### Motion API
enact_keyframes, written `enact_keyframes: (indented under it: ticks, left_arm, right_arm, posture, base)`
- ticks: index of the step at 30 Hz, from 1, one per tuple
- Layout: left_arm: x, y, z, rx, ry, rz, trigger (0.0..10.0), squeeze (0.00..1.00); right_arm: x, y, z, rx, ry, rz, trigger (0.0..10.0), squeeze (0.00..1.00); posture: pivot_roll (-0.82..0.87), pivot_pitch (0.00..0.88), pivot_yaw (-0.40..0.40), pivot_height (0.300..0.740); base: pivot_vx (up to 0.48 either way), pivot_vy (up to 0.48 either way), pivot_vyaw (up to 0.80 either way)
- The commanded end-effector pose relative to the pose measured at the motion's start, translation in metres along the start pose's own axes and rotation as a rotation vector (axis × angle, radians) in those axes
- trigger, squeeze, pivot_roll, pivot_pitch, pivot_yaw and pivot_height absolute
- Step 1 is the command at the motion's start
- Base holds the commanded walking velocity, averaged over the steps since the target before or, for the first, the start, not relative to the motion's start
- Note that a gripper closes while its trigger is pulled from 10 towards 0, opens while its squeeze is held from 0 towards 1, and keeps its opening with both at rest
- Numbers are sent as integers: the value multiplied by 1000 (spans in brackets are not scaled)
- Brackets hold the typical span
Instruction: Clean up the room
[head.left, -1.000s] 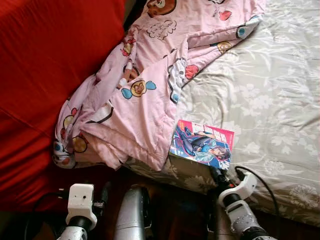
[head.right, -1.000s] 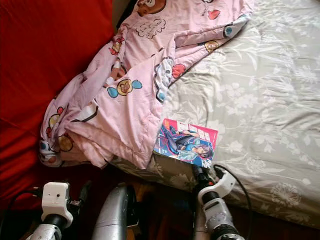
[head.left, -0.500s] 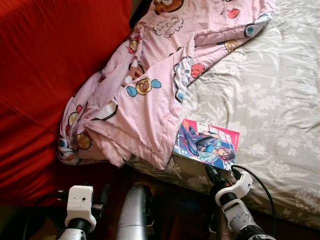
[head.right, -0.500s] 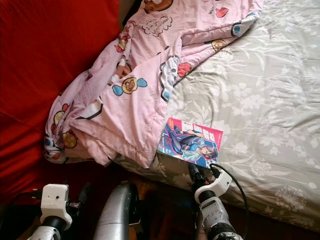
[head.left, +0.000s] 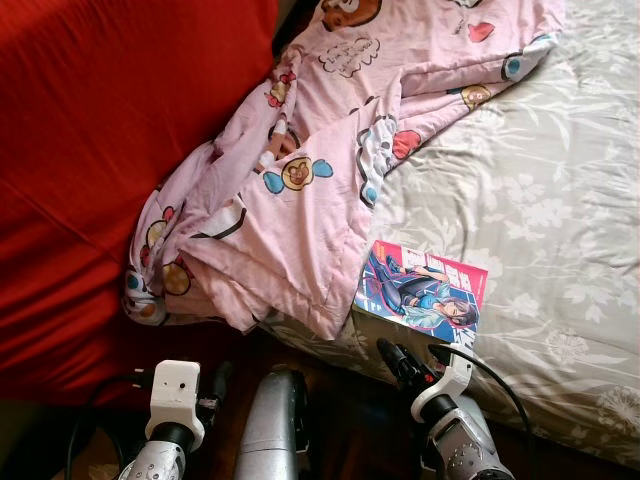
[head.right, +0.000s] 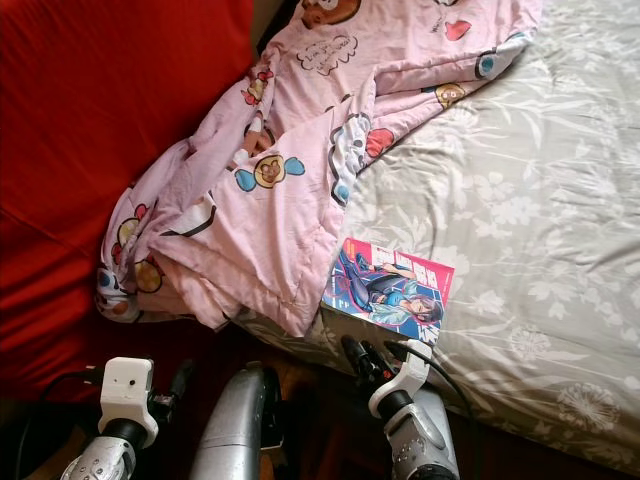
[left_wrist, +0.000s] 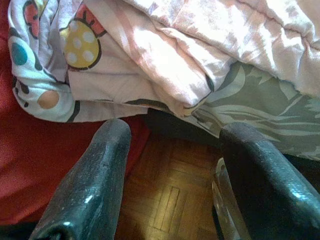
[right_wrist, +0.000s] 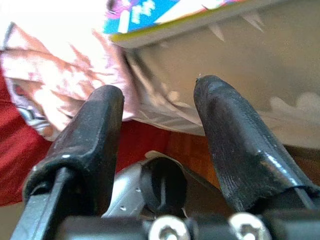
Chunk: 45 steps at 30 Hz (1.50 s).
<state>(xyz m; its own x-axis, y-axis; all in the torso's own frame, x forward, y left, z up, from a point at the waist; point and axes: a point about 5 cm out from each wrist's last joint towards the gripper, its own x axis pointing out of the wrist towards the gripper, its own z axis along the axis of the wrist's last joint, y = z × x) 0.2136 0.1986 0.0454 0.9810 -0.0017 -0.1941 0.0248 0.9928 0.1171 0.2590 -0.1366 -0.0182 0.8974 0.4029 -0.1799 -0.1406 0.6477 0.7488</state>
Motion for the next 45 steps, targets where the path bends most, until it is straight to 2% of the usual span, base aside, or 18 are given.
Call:
enact_keyframes:
  ticks: [1, 2, 5, 6, 8, 12, 14, 17, 18, 19, 21, 25, 30, 40, 45]
  left_arm:
    - [-6, 4, -14, 17, 53, 11, 10000, 0]
    - [-5, 3, -15, 16, 53, 12, 10000, 0]
    - [-4, 1, -16, 15, 51, 11, 10000, 0]
    - [-2, -2, -16, 19, 46, 6, 10000, 0]
    - [-1, -3, -16, 22, 43, 3, 10000, 0]
    - [1, -5, -15, 26, 32, 1, 10000, 0]
    - [1, -5, -16, 27, 29, 2, 10000, 0]
    - [1, -5, -16, 30, 28, 2, 10000, 0]
    - [1, -5, -15, 31, 28, 2, 10000, 0]
    - [1, -5, -15, 33, 28, 1, 10000, 0]
    - [1, -6, -15, 34, 26, -2, 10000, 0]
    - [-1, -6, -14, 35, 22, -2, 10000, 0]
    - [-4, -1, -14, 41, 25, 4, 10000, 0]
    - [-11, 3, -11, 60, 28, -6, 10000, 0]
    - [-15, 6, -11, 67, 35, -5, 10000, 0]
  right_arm:
    - [-19, -10, -18, 89, 4, -7, 10000, 0]
    - [-11, -2, -5, 87, -47, 66, 10000, 0]
    - [-4, 5, 6, 79, -85, 116, 10000, 0]
    - [6, 13, 23, 56, -144, 135, 10000, 0]
    - [10, 15, 29, 47, -170, 128, 10000, 0]
    - [20, 19, 64, -16, -336, 40, 10000, 0]
    - [19, 18, 70, -26, -362, 15, 10000, 0]
    - [16, 10, 74, -62, -375, -70, 10000, 0]
    - [9, -4, 75, -99, -372, -213, 10000, 0]
    - [2, -17, 75, -65, -375, -316, 10000, 0]
    - [-6, -28, 73, -10, -374, -388, 10000, 0]
    - [-12, -36, 71, 35, -376, -452, 10000, 0]
    - [-12, -38, 71, 84, -389, -475, 10000, 0]
    - [-1, -29, 74, 85, -357, -381, 10000, 0]
    - [-4, -32, 71, 96, -346, -393, 10000, 0]
  posture:
    - [35, 291, 137, 620]
    - [32, 289, 135, 620]
    - [29, 286, 132, 620]
    - [26, 281, 128, 620]
    - [25, 280, 127, 620]
    - [29, 275, 125, 620]
    - [29, 275, 125, 620]
    - [29, 275, 125, 620]
    - [27, 277, 127, 620]
    - [30, 278, 127, 620]
    - [38, 279, 130, 620]
    - [51, 278, 135, 620]
    - [59, 280, 143, 620]
    - [86, 296, 165, 620]
    - [91, 306, 172, 620]
  base:
    - [0, 0, 0]
    - [0, 0, 0]
    - [0, 0, 0]
    - [0, 0, 0]
    - [0, 0, 0]
    - [0, 0, 0]
    - [0, 0, 0]
    - [0, 0, 0]
    - [0, 0, 0]
    - [0, 0, 0]
    - [0, 0, 0]
    - [0, 0, 0]
    - [0, 0, 0]
    - [0, 0, 0]
    - [0, 0, 0]
